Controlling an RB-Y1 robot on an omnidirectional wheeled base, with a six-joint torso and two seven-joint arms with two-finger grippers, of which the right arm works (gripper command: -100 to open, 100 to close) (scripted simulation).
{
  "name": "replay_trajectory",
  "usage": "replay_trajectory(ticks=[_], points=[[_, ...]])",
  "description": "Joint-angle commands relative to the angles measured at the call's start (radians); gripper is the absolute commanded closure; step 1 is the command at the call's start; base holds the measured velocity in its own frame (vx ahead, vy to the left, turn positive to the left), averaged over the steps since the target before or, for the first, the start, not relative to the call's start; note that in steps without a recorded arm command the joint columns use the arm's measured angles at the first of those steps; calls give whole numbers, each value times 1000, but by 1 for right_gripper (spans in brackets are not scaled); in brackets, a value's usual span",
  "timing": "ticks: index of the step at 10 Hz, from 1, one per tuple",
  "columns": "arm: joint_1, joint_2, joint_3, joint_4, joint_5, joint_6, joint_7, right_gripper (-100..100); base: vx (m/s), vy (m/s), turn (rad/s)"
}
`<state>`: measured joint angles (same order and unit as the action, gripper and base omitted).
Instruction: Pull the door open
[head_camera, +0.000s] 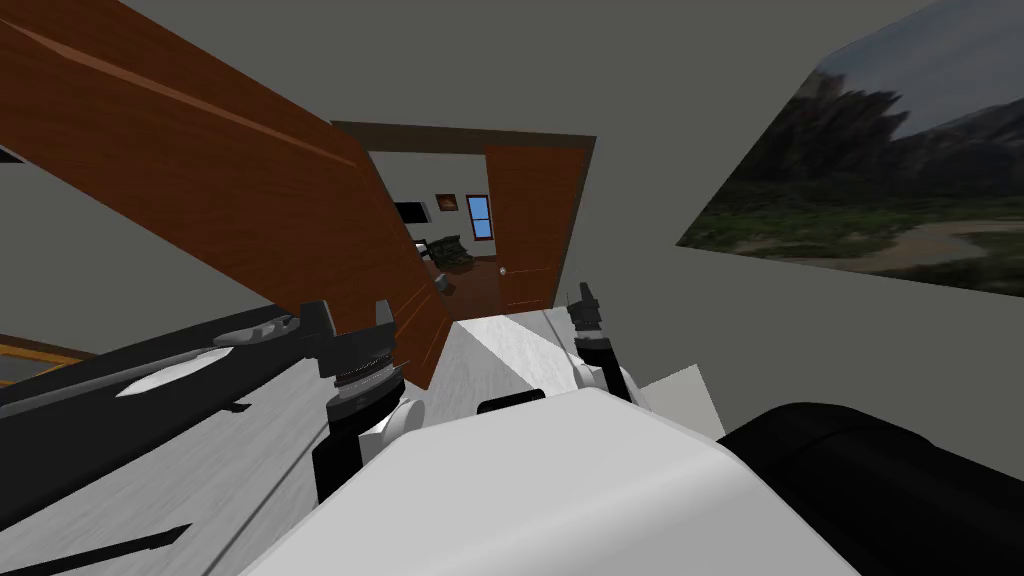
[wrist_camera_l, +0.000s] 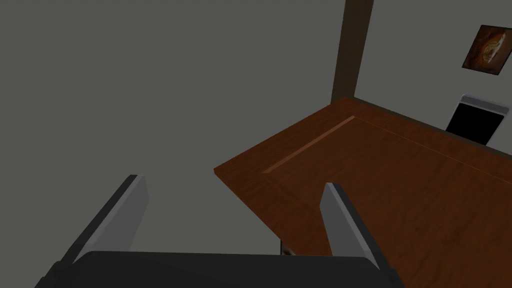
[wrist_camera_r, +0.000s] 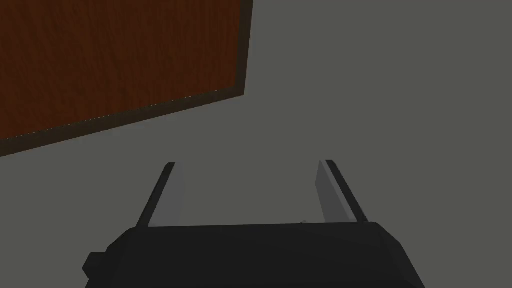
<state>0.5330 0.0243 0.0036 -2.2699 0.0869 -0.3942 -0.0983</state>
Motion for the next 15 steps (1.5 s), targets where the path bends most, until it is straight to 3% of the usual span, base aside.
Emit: replay_trajectory(ticks=[1, 15], points=[[-14, -14, -11, 38, -16, -11, -28, -100, 59, 7, 140], [-113, -74, -89, 301, -125, -85, -224, -100, 89, -7, 104]])
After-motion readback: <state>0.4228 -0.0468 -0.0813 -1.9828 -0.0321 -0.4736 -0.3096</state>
